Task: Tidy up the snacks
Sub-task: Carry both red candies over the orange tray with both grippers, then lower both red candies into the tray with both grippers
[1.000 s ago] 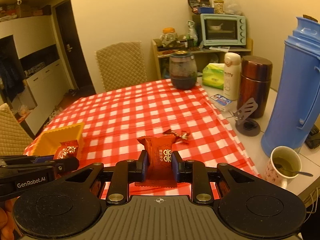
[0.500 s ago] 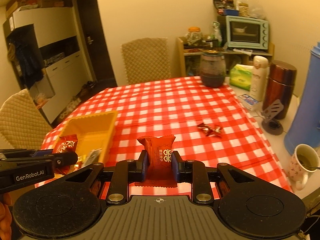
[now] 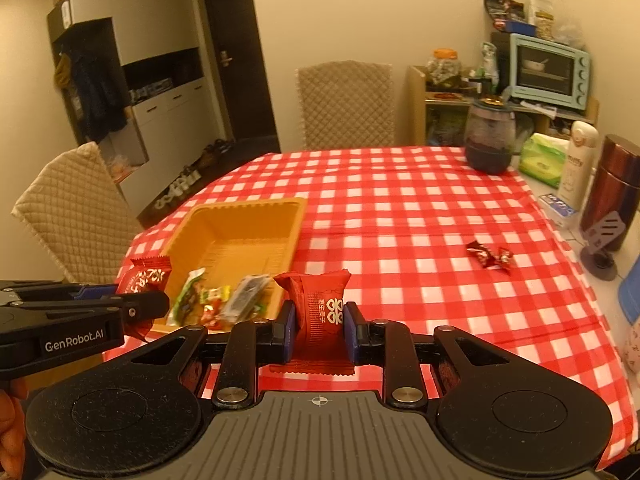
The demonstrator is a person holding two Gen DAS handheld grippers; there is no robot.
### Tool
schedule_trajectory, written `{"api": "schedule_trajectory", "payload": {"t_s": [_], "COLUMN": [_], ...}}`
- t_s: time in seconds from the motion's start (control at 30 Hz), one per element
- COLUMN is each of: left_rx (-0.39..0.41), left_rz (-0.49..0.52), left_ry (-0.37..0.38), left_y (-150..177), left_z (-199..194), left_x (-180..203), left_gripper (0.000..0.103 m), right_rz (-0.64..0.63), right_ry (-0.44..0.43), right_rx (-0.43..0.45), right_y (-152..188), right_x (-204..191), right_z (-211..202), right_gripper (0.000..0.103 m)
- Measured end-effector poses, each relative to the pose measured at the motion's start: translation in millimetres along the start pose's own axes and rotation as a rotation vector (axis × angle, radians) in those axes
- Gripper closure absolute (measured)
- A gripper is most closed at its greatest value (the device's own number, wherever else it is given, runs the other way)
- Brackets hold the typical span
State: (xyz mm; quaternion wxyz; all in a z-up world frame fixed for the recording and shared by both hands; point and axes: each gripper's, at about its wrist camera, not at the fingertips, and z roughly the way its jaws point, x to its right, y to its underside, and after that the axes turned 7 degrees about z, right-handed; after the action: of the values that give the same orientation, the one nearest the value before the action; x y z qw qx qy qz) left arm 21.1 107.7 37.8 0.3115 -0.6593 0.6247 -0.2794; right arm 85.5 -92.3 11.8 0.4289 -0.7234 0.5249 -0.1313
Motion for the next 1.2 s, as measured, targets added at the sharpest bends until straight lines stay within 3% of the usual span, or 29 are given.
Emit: {"api": "schedule_trajectory", "payload": {"t_s": [0.67, 1.2], "left_rx": [-0.011, -0.039], "left_rz": [-0.043, -0.049], "left_ry": [-0.039, -0.051], "left_y": [6, -7], "left_z": [2, 35], "left_x": [-30, -58], "left_gripper": [0.079, 0.079], "right_rz": [-0.037, -0.058], "right_ry": [-0.032, -0.073], "right_rx": [-0.025, -0.060], "right_y": [-1, -14], "right_x": [-22, -45], "right_z": [24, 74], "right_gripper": [0.077, 0.077]}}
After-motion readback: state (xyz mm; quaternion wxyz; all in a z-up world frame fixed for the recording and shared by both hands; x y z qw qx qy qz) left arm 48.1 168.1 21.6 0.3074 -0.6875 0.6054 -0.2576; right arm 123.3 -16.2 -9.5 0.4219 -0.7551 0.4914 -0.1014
